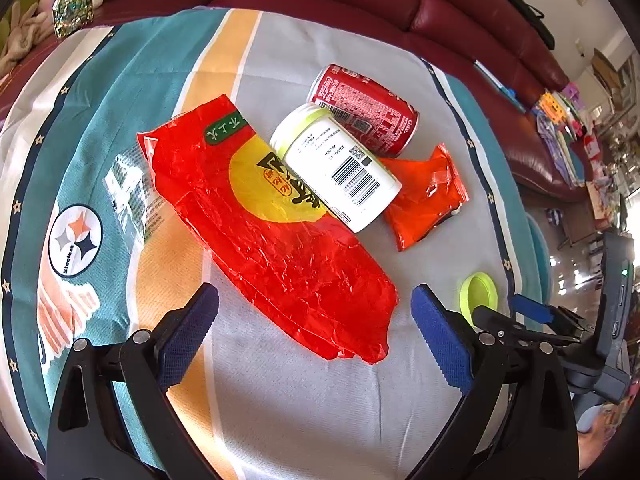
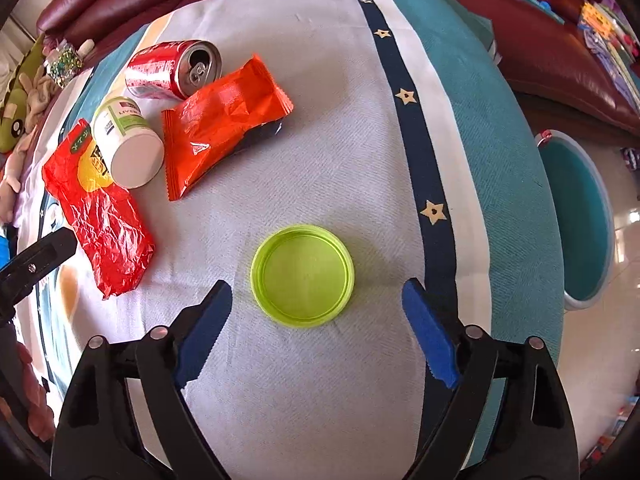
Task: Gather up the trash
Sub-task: 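Grasp the green lid with the right tool, then grasp the white plastic container with the left tool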
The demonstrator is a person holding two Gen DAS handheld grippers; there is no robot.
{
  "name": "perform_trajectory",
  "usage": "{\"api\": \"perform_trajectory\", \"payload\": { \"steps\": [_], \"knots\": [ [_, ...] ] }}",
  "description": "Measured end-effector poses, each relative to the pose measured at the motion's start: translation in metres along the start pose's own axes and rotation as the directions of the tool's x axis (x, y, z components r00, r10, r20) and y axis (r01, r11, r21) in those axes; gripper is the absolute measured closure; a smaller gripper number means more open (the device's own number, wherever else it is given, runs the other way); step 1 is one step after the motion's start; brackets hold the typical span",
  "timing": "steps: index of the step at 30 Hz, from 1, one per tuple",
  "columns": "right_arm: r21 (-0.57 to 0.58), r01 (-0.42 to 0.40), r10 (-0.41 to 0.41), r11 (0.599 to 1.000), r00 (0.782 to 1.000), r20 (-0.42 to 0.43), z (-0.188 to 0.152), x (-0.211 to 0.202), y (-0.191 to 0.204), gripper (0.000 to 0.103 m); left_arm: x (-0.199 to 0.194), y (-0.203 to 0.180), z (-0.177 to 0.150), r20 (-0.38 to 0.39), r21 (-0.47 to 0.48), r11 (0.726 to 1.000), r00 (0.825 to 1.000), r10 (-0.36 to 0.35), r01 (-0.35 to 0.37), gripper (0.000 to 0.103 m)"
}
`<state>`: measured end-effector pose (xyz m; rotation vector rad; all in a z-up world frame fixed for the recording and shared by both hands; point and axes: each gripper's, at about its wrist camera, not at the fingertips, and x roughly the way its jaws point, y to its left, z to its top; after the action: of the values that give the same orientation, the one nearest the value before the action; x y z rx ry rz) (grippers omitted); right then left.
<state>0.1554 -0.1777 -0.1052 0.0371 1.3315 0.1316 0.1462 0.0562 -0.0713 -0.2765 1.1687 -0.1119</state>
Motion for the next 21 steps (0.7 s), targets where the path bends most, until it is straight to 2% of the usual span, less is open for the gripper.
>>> {"api": "perform_trajectory", "payload": {
  "steps": [5, 7, 9, 11, 16, 21],
  "knots": [
    [-0.037, 0.03, -0.03, 0.999, 1.0, -0.004, 0.002, 0.007, 0.01, 0.027, 0.001, -0.002, 0.003, 0.0, 0.003, 1.0, 1.0, -0.008, 0.008, 0.006],
    [-0.044, 0.038, -0.039, 0.998, 0.999, -0.01, 0.002, 0.01, 0.011, 0.039, 0.003, -0.004, 0.004, -0.003, 0.003, 1.0, 1.0, -0.011, 0.011, 0.006],
    [-0.04, 0.033, -0.034, 0.999, 0.999, -0.012, 0.0, 0.011, 0.008, 0.041, 0.004, -0.007, 0.005, -0.008, 0.006, 1.0, 1.0, -0.013, 0.013, 0.006],
    [-0.052, 0.045, -0.045, 0.998, 0.999, -0.002, 0.001, 0.01, 0.009, 0.05, 0.005, -0.01, 0.006, -0.01, 0.012, 1.0, 1.0, -0.014, 0.014, 0.006],
    [-0.012, -0.014, 0.014, 1.0, 1.0, 0.005, 0.008, 0.002, 0.0, 0.05, 0.006, -0.014, 0.011, -0.013, 0.012, 1.0, 1.0, -0.022, 0.022, 0.006],
    [0.044, -0.047, 0.046, 0.998, 0.998, 0.034, 0.023, -0.01, -0.019, 0.05, 0.011, -0.014, 0.031, -0.032, -0.025, 1.0, 0.999, -0.012, 0.011, 0.006]
  ]
}}
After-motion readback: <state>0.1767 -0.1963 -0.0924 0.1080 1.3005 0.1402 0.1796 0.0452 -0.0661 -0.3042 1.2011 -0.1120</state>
